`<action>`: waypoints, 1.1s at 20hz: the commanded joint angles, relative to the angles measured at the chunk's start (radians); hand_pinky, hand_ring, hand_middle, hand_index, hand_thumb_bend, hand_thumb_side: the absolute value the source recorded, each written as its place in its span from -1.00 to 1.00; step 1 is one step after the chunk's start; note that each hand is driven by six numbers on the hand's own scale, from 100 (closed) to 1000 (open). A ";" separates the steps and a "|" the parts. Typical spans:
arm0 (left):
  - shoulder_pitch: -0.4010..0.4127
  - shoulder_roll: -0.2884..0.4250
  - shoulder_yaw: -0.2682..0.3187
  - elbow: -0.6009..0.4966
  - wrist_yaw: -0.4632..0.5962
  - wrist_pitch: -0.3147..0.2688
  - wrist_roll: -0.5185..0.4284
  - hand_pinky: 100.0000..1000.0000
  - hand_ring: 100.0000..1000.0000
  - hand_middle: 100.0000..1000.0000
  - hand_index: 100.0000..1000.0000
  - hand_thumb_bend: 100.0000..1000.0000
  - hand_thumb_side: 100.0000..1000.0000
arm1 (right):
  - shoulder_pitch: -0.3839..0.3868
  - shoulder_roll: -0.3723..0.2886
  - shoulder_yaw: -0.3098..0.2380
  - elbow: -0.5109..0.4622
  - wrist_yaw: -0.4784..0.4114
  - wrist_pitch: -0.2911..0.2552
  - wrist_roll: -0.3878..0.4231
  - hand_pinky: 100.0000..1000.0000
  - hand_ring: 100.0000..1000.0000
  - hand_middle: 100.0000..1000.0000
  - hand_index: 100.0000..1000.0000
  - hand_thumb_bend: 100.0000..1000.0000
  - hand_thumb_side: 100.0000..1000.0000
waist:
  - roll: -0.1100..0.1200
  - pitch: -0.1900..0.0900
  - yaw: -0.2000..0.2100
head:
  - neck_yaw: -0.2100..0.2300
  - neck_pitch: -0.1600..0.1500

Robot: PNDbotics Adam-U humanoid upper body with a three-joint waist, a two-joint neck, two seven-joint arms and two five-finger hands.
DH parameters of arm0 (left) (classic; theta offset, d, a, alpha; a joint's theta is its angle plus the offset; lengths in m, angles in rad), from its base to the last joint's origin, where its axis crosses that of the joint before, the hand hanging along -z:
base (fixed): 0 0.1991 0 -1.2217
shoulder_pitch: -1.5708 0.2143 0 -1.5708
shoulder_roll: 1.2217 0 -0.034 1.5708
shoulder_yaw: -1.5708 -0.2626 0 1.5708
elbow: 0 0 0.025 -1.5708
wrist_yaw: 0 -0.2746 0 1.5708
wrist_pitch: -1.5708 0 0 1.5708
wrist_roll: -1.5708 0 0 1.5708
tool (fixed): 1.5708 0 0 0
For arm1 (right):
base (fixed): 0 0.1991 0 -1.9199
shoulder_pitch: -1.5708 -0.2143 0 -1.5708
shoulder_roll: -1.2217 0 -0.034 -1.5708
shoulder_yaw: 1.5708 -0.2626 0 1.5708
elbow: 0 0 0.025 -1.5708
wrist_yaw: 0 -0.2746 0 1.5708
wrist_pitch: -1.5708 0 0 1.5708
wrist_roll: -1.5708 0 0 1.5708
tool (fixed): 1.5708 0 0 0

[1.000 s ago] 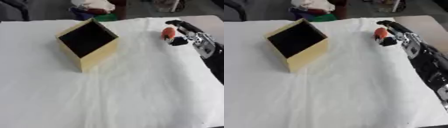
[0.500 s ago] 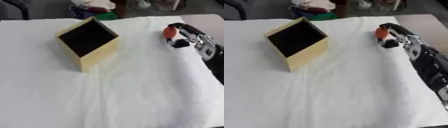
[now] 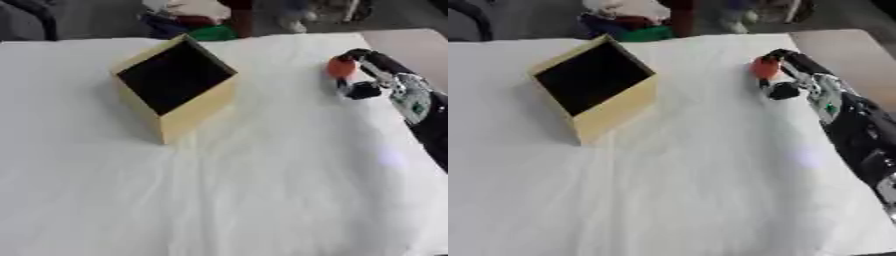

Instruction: Pick up objects on the table and place them in the box.

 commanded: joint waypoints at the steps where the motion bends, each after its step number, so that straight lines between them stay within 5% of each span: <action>1: -0.014 0.002 0.001 -0.014 -0.003 0.000 0.003 0.43 0.21 0.20 0.83 -1.00 0.35 | -0.006 -0.044 -0.008 -0.003 0.021 0.007 -0.031 1.00 1.00 0.67 0.40 -1.00 -0.78 | 0.001 -0.014 0.000 | -0.003 -0.012; 9: -0.015 0.003 0.002 -0.014 -0.003 -0.001 0.003 0.43 0.20 0.20 0.83 -1.00 0.35 | -0.007 -0.039 -0.011 -0.020 0.041 0.011 -0.137 0.87 0.93 0.39 -0.20 -1.00 -0.88 | 0.001 -0.014 -0.002 | -0.007 -0.010; 22: -0.018 0.005 0.003 -0.014 -0.002 -0.003 0.002 0.43 0.20 0.20 0.83 -1.00 0.35 | -0.003 -0.035 -0.006 -0.066 0.038 -0.006 -0.351 0.67 0.54 -0.01 -0.70 -1.00 -1.00 | -0.004 -0.022 -0.006 | -0.015 -0.010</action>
